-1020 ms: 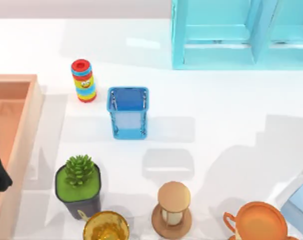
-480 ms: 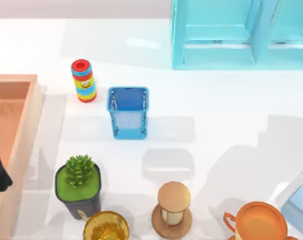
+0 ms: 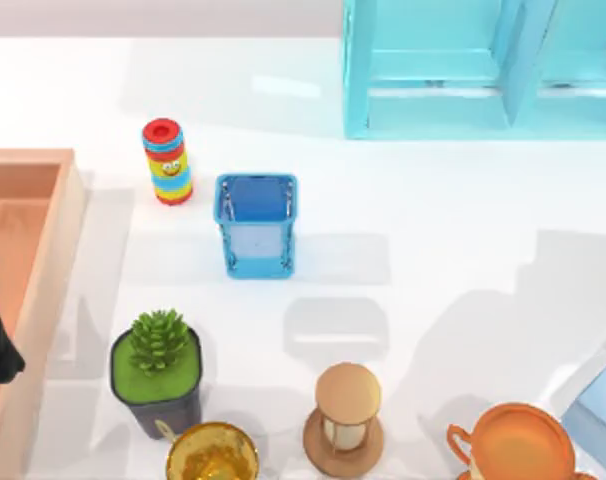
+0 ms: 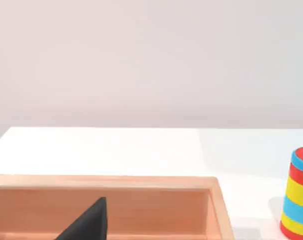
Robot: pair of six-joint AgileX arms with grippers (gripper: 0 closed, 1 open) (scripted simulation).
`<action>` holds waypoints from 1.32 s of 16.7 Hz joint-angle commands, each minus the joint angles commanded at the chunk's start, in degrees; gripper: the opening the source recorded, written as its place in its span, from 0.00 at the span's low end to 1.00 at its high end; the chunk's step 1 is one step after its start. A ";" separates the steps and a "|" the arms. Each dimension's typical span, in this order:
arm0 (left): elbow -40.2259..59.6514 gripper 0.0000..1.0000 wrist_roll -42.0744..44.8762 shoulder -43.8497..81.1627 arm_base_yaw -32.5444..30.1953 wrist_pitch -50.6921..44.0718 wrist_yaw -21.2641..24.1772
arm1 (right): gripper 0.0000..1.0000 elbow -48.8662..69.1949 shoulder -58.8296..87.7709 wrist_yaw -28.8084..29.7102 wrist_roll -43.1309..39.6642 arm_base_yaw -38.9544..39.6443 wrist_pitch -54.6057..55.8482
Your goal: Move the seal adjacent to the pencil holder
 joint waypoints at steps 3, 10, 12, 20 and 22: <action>0.00 1.00 0.00 0.00 0.00 0.00 0.00 | 0.00 0.00 0.00 0.00 0.00 0.00 0.00; 0.00 1.00 0.00 0.00 0.00 0.00 0.00 | 0.00 0.17 -0.09 0.03 0.18 0.11 -0.17; 0.00 1.00 0.00 0.00 0.00 0.00 0.00 | 0.00 2.19 -0.32 0.05 2.14 1.72 -2.26; 0.00 1.00 0.00 0.00 0.00 0.00 0.00 | 0.00 19.82 -4.14 0.01 17.99 17.79 -25.14; 0.00 1.00 0.00 0.00 0.00 0.00 0.00 | 0.00 23.20 -5.35 0.03 21.20 21.16 -28.97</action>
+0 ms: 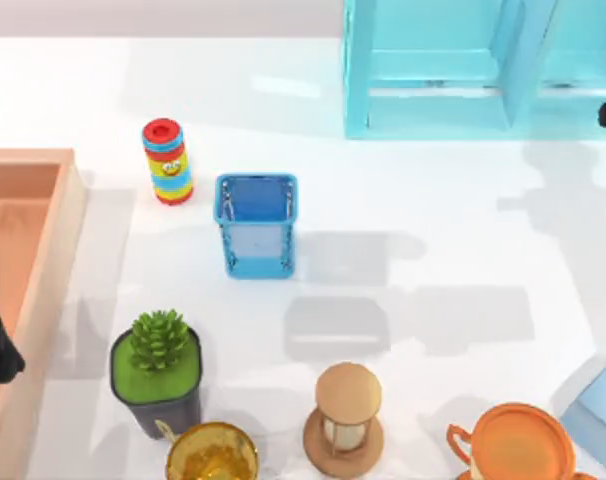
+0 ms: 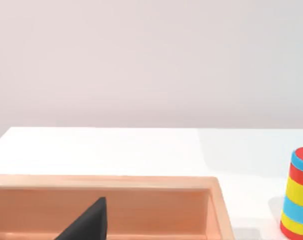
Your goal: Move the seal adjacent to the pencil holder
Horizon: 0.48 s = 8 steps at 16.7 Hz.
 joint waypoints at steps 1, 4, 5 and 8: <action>0.00 1.00 0.00 0.00 0.00 0.00 0.00 | 0.00 0.99 -0.34 0.00 0.93 0.99 -1.00; 0.00 1.00 0.00 0.00 0.00 0.00 0.00 | 0.00 1.41 -0.49 0.00 1.31 1.40 -1.40; 0.00 1.00 0.00 0.00 0.00 0.00 0.00 | 0.00 1.27 -0.28 -0.13 1.35 1.17 -1.26; 0.00 1.00 0.00 0.00 0.00 0.00 0.00 | 0.00 3.23 1.32 -0.14 2.35 1.97 -2.13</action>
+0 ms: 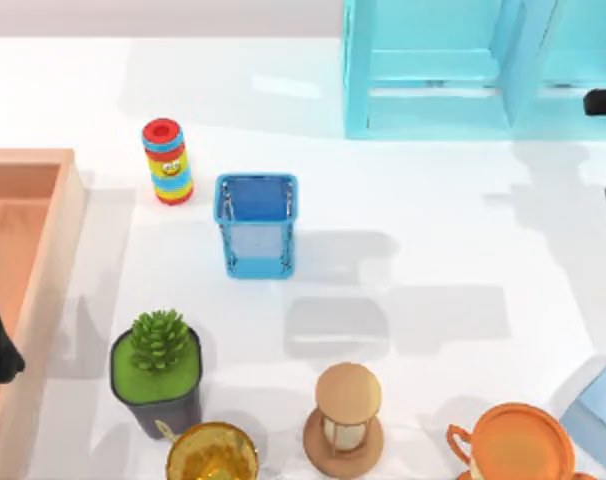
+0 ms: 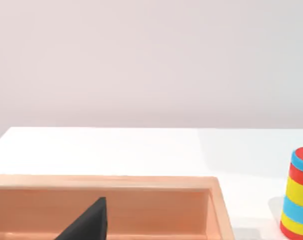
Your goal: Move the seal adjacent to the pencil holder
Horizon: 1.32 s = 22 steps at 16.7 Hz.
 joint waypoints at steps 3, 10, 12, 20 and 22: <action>0.00 1.00 0.00 0.00 0.00 0.00 0.00 | 0.00 7.20 5.61 0.04 3.19 2.68 -2.76; 0.00 1.00 0.00 0.00 0.00 0.00 0.00 | 0.00 37.20 25.95 0.27 14.43 13.76 -12.42; 0.00 1.00 0.00 0.00 0.00 0.00 0.00 | 0.00 45.86 31.88 0.33 17.93 17.42 -15.05; 0.00 1.00 0.00 0.00 0.00 0.00 0.00 | 0.00 70.24 47.70 0.61 27.90 27.83 -21.66; 0.00 1.00 0.00 0.00 0.00 0.00 0.00 | 0.00 71.12 48.40 0.60 28.32 28.24 -21.98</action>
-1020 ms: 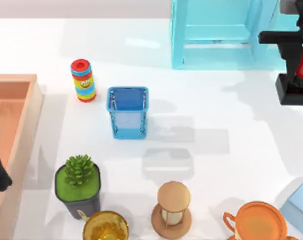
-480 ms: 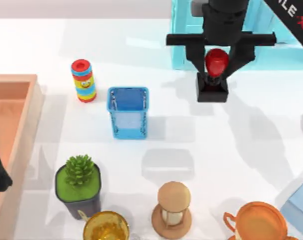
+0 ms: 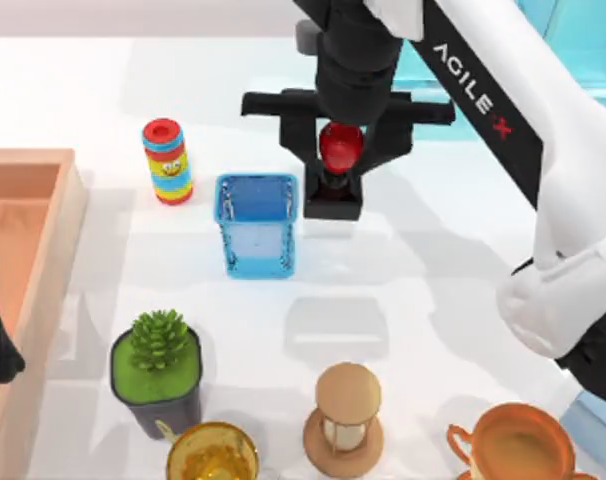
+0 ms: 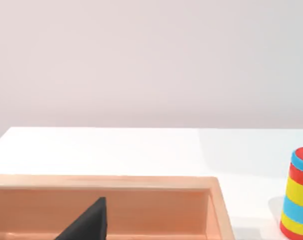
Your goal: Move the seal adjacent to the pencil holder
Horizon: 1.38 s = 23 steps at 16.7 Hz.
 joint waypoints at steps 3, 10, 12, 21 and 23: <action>0.00 1.00 0.00 0.00 0.00 0.00 0.00 | 0.00 0.00 0.00 0.00 0.00 0.00 0.00; 0.00 1.00 0.00 0.00 0.00 0.00 0.00 | 0.00 11.16 6.71 -0.29 0.12 0.04 -2.68; 0.00 1.00 0.00 0.00 0.00 0.00 0.00 | 0.00 12.20 7.45 -0.01 0.07 0.04 -4.51; 0.00 1.00 0.00 0.00 0.00 0.00 0.00 | 0.30 12.65 7.70 0.12 0.06 0.02 -4.96; 0.00 1.00 0.00 0.00 0.00 0.00 0.00 | 0.45 12.65 7.70 0.12 0.06 0.02 -4.96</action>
